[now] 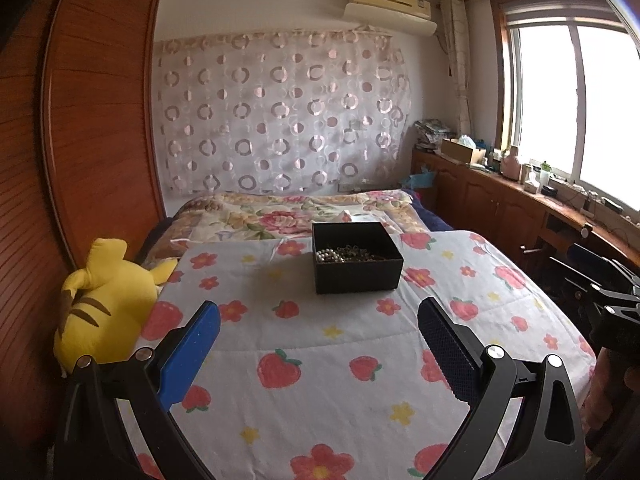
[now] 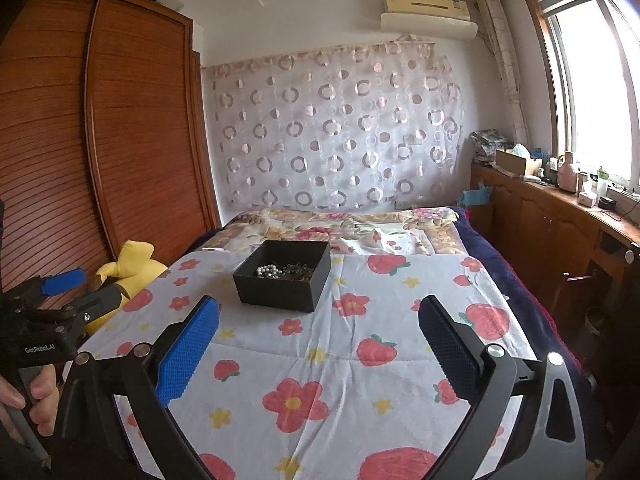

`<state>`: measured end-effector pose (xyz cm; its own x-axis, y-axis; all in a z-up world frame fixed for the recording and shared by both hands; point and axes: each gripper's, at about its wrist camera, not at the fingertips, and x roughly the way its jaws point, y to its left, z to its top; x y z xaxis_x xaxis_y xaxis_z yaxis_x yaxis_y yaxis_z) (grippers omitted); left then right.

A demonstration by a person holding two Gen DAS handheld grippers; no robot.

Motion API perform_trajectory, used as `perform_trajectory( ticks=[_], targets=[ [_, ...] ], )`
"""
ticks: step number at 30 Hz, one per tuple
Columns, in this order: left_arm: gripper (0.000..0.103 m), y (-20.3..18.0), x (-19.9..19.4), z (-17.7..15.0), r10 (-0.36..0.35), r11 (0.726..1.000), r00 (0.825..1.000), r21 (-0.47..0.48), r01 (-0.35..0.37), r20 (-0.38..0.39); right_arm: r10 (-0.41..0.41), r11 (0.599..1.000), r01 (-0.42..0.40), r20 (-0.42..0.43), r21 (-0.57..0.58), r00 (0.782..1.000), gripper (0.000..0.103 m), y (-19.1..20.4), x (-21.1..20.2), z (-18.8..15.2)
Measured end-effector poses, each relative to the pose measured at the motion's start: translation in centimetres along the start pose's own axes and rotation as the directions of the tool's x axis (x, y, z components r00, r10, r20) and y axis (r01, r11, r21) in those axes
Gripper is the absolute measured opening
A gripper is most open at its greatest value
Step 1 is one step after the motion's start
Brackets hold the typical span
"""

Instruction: Organize jewelry

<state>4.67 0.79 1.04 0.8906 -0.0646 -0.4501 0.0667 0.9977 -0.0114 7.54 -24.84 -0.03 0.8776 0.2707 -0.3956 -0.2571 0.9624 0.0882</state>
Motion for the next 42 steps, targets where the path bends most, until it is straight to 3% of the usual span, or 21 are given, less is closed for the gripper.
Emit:
perform_trajectory(
  ticks=[42],
  targets=[
    [0.095, -0.24, -0.35, -0.35, 0.004, 1.0, 1.0, 0.001, -0.004, 0.009, 0.0, 1.0, 0.0, 0.001, -0.001, 1.0, 0.101, 0.22, 0.1, -0.23]
  ],
)
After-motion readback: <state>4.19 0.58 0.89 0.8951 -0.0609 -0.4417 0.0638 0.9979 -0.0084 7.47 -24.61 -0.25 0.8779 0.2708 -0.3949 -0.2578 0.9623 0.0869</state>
